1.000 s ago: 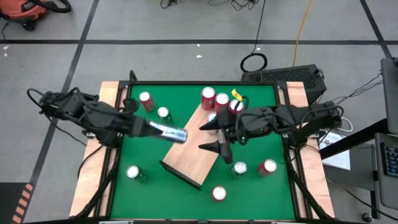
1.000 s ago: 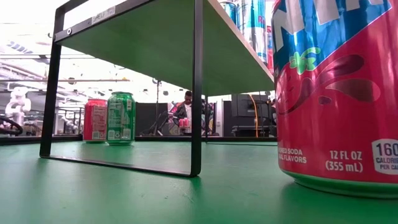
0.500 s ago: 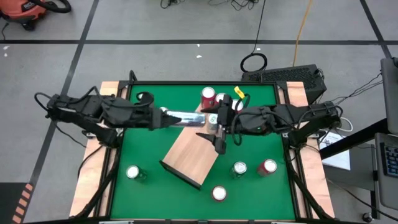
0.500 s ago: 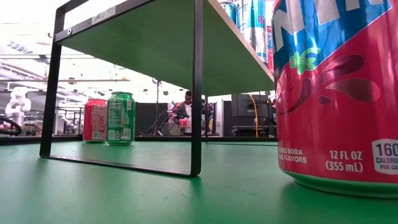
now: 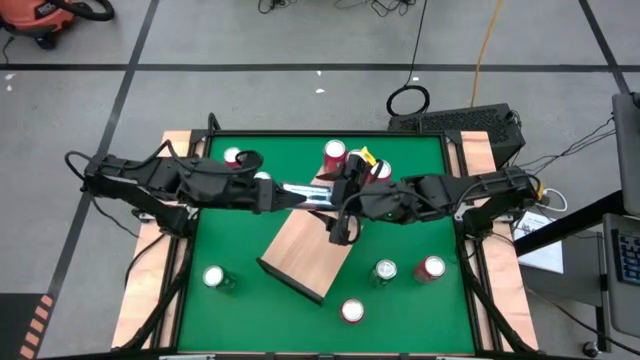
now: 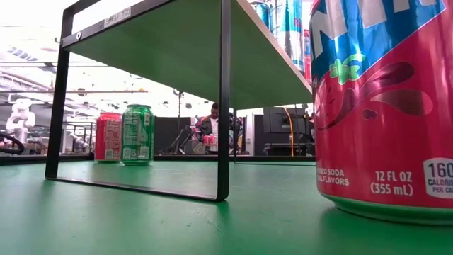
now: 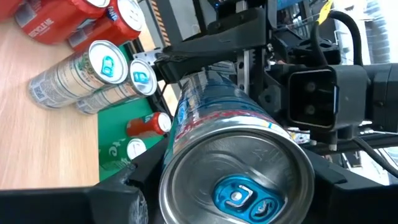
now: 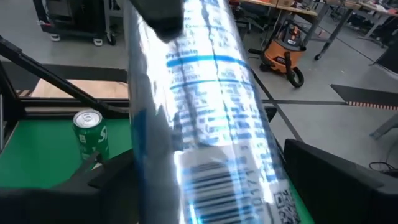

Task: Sort soda cans
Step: Put the blue soda can on the shelf and align it with the other blue soda cans

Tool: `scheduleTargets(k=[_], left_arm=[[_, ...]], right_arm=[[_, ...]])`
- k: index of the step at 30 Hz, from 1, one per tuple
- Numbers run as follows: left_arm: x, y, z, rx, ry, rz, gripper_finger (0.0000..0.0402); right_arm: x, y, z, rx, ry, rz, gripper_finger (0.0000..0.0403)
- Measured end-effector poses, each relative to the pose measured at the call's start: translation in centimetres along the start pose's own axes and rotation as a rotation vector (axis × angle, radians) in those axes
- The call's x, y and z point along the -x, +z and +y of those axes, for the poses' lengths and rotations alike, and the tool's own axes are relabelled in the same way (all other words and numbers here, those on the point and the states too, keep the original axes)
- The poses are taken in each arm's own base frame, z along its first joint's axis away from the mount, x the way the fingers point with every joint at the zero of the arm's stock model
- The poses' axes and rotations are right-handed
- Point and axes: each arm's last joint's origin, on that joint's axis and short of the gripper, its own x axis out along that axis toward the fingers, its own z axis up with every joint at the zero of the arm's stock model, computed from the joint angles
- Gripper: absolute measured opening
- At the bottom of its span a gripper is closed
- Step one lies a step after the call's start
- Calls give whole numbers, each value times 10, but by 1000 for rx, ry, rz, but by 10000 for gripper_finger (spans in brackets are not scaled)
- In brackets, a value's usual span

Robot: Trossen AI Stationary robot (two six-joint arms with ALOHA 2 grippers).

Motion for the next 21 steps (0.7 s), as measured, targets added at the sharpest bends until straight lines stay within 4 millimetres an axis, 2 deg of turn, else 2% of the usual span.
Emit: scheduleTargets(k=[13, 21], left_arm=[[0, 0, 0, -5, -2, 3, 246], [0, 2, 0, -30, 5, -26, 294]], right_arm=[[0, 0, 1, -12, 8, 2, 246], [-1, -1, 1, -59, 28, 8, 222]])
